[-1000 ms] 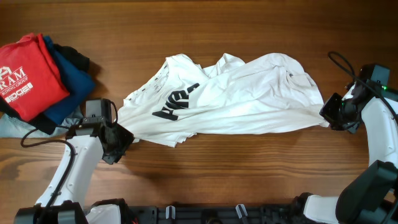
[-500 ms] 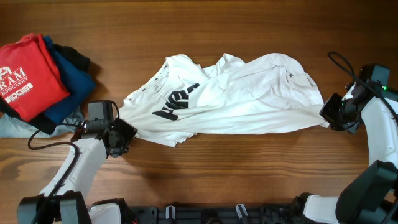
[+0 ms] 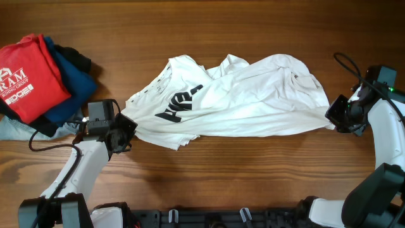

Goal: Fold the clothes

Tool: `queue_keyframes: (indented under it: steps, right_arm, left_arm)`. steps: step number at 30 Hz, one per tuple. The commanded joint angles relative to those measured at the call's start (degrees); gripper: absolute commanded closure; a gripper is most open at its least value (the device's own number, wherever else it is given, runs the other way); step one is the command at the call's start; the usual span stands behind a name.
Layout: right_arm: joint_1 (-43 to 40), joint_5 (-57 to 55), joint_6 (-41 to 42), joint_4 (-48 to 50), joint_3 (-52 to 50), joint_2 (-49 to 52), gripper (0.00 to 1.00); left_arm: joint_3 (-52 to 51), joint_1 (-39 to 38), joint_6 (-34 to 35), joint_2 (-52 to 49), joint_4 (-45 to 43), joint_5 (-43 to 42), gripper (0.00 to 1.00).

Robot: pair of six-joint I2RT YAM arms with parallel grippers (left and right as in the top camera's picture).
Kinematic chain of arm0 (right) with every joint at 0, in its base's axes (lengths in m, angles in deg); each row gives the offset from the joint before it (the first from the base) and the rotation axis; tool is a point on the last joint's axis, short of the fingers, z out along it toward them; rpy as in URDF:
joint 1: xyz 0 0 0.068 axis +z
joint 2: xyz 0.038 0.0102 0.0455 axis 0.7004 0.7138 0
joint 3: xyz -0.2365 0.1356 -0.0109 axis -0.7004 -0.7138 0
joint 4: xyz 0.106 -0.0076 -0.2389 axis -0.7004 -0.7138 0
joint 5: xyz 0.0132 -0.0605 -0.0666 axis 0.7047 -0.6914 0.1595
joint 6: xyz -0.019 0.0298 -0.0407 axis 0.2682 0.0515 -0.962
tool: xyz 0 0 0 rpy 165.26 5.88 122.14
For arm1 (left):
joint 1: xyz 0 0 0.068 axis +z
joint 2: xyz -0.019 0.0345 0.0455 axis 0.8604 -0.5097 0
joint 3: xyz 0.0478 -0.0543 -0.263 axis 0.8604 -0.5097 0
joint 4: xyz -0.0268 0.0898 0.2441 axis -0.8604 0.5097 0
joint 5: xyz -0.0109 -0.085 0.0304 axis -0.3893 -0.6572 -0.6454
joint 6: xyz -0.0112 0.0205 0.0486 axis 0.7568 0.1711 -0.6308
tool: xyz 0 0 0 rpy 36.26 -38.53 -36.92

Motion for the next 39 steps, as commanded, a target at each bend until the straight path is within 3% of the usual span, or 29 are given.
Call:
queue_keyframes:
  steps: [1,7,9,12,17,21,26,31,34,39]
  right_arm:
    - [0.1,-0.2,0.7,-0.2,0.7,-0.7,0.96]
    - [0.0,8.9,-3.9,-1.2,2.2,-1.6,0.96]
    - [-0.6,9.9,-4.5,-4.3,7.1,-3.7,0.96]
    - [-1.2,10.4,-5.3,-9.2,17.6,-8.1,0.96]
    - [-3.8,10.3,-4.4,-15.0,32.9,-13.2,0.96]
    - [-9.9,10.3,-4.7,-19.4,43.1,-15.1,0.96]
    - [-12.7,10.3,-4.7,-21.7,49.3,-15.2,0.96]
    - [-12.3,14.6,-6.6,-21.7,50.0,-10.8,0.96]
    - [-10.5,14.8,-8.0,-26.0,49.9,-5.0,0.96]
    - [-3.6,14.9,-13.1,-33.8,47.1,-0.6,0.96]
  left_arm:
    - [-0.5,0.2,-0.7,-0.1,0.0,-2.9,0.96]
    - [5.2,0.2,-13.8,14.3,7.6,-14.3,0.96]
    - [10.5,0.4,-17.3,23.3,11.0,-15.5,0.96]
    - [16.9,3.5,-17.2,30.5,12.0,-15.3,0.96]
    - [27.7,10.9,-17.0,31.1,15.4,-20.7,0.96]
    - [39.1,19.4,-14.7,28.8,18.2,-34.2,0.96]
    - [48.3,22.3,-12.0,25.4,18.2,-46.2,0.96]
    - [49.4,20.5,-12.5,19.1,19.4,-46.6,0.96]
    - [49.4,14.8,-17.6,10.4,22.2,-45.7,0.96]
    - [49.4,11.5,-24.6,1.3,31.8,-27.7,0.96]
